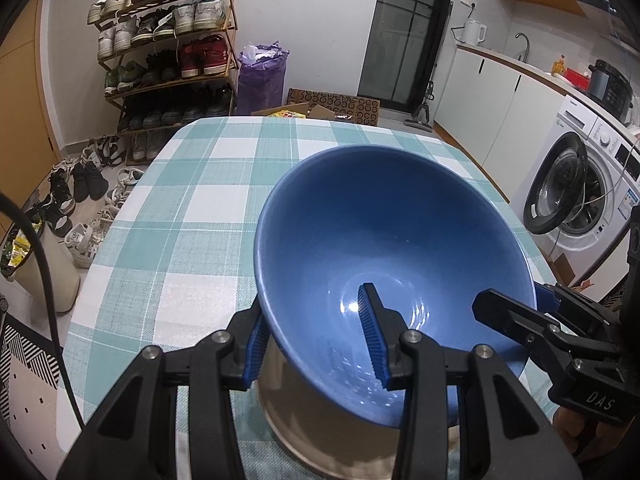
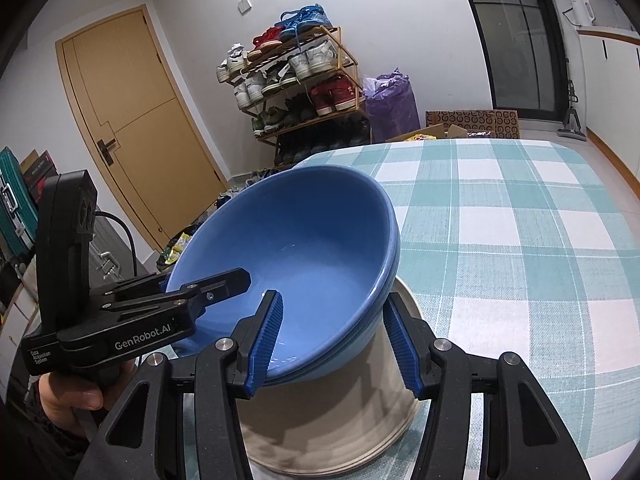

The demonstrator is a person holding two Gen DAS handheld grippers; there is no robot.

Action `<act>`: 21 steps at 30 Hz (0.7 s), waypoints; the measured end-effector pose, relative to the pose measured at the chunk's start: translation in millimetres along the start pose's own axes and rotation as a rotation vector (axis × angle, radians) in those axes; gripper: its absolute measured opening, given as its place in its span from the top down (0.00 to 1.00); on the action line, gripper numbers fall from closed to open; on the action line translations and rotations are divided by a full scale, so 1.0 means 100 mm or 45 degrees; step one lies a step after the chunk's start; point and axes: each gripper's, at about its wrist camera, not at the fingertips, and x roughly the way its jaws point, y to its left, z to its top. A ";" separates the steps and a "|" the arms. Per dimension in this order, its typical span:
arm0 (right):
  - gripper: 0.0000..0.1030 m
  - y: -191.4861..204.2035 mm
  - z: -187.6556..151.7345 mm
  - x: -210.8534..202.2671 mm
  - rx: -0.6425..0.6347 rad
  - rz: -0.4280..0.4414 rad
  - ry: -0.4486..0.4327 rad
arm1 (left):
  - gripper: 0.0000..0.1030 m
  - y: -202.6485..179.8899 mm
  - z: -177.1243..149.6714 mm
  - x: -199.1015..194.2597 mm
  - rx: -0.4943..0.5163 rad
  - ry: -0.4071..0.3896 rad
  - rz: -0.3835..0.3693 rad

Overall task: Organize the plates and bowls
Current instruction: 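Lower the nested bowls onto the cream plates and open both tools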

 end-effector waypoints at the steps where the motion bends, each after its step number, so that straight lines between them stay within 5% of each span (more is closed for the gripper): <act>1: 0.48 -0.01 0.00 0.01 0.002 -0.001 0.000 | 0.60 -0.01 0.00 0.00 0.007 -0.002 0.004; 7: 0.48 -0.02 0.00 0.01 0.003 -0.003 0.000 | 0.59 -0.01 -0.02 0.00 0.023 -0.014 0.006; 12: 0.47 -0.01 0.00 -0.02 -0.007 -0.004 0.000 | 0.44 0.03 -0.01 0.00 0.023 0.001 -0.025; 21: 0.16 -0.10 0.06 -0.25 -0.046 -0.045 -0.068 | 0.21 0.21 -0.10 -0.43 0.074 -0.175 0.012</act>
